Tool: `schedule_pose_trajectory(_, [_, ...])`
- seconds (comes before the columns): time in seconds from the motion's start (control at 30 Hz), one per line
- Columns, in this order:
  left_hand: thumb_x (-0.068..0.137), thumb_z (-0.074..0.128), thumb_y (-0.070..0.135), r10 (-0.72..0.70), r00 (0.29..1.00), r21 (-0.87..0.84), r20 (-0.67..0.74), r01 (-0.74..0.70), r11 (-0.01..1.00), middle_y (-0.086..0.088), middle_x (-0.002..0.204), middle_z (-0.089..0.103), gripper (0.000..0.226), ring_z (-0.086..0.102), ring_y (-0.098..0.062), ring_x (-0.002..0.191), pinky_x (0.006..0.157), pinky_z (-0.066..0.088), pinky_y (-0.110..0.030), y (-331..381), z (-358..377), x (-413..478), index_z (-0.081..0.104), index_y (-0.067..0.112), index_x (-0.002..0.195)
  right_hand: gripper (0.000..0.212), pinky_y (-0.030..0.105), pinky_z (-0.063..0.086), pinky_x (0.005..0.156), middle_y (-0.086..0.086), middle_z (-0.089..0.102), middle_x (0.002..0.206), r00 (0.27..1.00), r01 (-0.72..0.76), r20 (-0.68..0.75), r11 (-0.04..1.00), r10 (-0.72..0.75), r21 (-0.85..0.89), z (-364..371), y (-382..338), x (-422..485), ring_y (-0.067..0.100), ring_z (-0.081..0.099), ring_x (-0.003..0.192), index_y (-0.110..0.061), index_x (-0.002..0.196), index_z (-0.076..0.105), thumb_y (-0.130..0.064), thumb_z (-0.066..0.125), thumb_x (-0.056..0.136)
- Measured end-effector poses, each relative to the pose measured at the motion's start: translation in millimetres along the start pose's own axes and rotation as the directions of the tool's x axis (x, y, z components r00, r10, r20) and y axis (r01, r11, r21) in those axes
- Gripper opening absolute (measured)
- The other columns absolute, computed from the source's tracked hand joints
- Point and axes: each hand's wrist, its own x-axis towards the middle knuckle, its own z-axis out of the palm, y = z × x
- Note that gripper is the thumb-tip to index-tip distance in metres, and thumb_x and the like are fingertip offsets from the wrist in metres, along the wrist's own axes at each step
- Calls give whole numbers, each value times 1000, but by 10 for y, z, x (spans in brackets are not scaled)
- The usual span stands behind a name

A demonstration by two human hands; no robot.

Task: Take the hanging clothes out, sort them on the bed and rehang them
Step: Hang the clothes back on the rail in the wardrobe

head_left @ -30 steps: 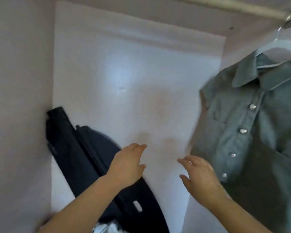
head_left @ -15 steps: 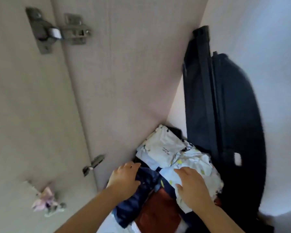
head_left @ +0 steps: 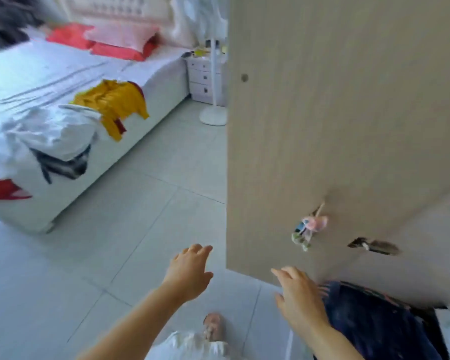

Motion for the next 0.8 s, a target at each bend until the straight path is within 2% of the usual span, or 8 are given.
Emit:
schedule_pose_trajectory(0.17, [90,51,41,-246,965,-106,-88,236,966,3,144,35,62,38,-22,128,103,33,-36,-902,-203,-254,22,27,144,39,28,36,96,-7,46,128,966,260,27,965,-259,-28,10,-951,693,17,43,117,-27,129,44,-24,46,90])
schedule_pose_trajectory(0.3, [91,50,39,-373,922,-186,-106,350,918,3,144,34,63,36,-21,129,104,32,-33,-1626,-304,-309,21,25,145,43,25,32,95,-8,44,128,899,438,43,896,-436,-70,71,-1740,1250,17,42,115,-29,134,38,-26,44,91])
schedule_pose_trajectory(0.57, [92,49,38,-543,833,-290,-108,496,818,2,144,33,62,32,-20,131,107,28,-32,-3049,-729,-133,20,24,145,47,24,30,97,-10,42,132,806,591,103,799,-583,-109,88,-3246,2368,15,40,119,-31,136,36,-31,47,91])
schedule_pose_trajectory(0.8, [92,50,38,-669,735,-385,-110,589,711,4,144,33,61,32,-19,131,105,28,-30,-3975,-1053,165,22,26,144,47,25,29,98,-9,43,132,724,689,145,715,-674,-121,79,-4229,3244,15,39,122,-29,136,37,-30,47,91])
